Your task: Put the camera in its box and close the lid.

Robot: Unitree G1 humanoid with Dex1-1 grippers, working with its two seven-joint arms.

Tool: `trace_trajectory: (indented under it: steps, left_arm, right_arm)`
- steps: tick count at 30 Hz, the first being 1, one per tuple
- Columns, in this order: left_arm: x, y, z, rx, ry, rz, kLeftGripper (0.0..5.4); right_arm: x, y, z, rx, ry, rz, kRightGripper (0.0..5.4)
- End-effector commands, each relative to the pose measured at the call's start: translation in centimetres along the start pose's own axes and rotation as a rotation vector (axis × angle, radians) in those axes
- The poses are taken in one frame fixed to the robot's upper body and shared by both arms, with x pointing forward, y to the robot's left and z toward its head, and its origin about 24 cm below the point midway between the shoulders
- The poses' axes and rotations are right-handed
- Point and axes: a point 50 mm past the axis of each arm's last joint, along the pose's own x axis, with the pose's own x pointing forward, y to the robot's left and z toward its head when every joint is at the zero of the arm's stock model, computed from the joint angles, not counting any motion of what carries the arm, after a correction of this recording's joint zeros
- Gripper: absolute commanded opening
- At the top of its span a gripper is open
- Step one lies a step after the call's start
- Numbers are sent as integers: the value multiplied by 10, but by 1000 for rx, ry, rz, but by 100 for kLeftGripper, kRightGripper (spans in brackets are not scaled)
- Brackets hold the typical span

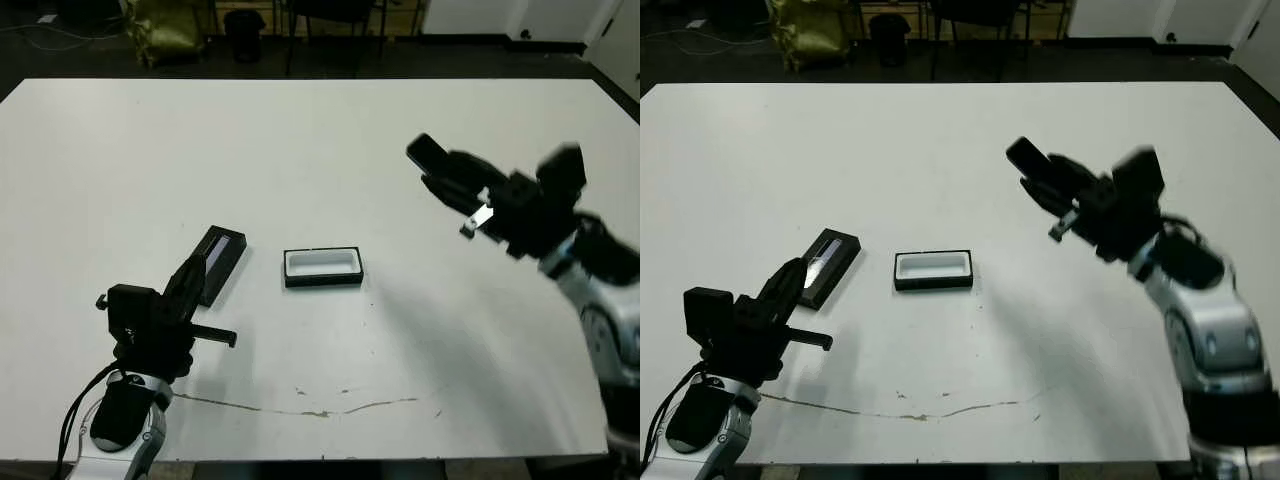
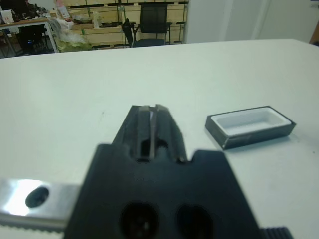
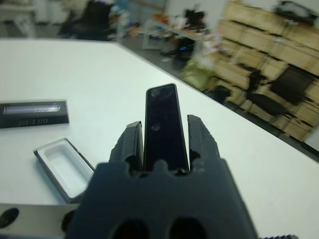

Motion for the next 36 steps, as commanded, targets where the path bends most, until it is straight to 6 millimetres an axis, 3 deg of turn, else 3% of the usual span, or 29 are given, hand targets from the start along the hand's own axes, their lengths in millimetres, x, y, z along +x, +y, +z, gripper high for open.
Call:
trace_trajectory:
  steps: [1, 8, 12, 19, 28, 36]
  left_arm:
    - [-2, 1, -8, 0, 34, 6, 0]
    - [-3, 2, -11, -3, 43, 24, 0]
    - [-2, 2, -11, -9, 35, 32, 0]
    - [-2, 0, -13, -11, 30, 31, 0]
    - [-2, 0, -17, -16, 10, 36, 0]
    - [-2, -1, -18, -3, 18, 41, 0]
  right_arm:
    - [14, -10, 0, 13, 64, 131, 86]
    - [46, -13, 3, -27, 139, 402, 85]
    - [61, -7, 6, -166, 166, 527, 85]
    - [76, 10, 6, -149, 170, 694, 85]
    - [91, 31, 5, -109, 99, 810, 85]
    - [96, 38, -6, -33, 177, 827, 85]
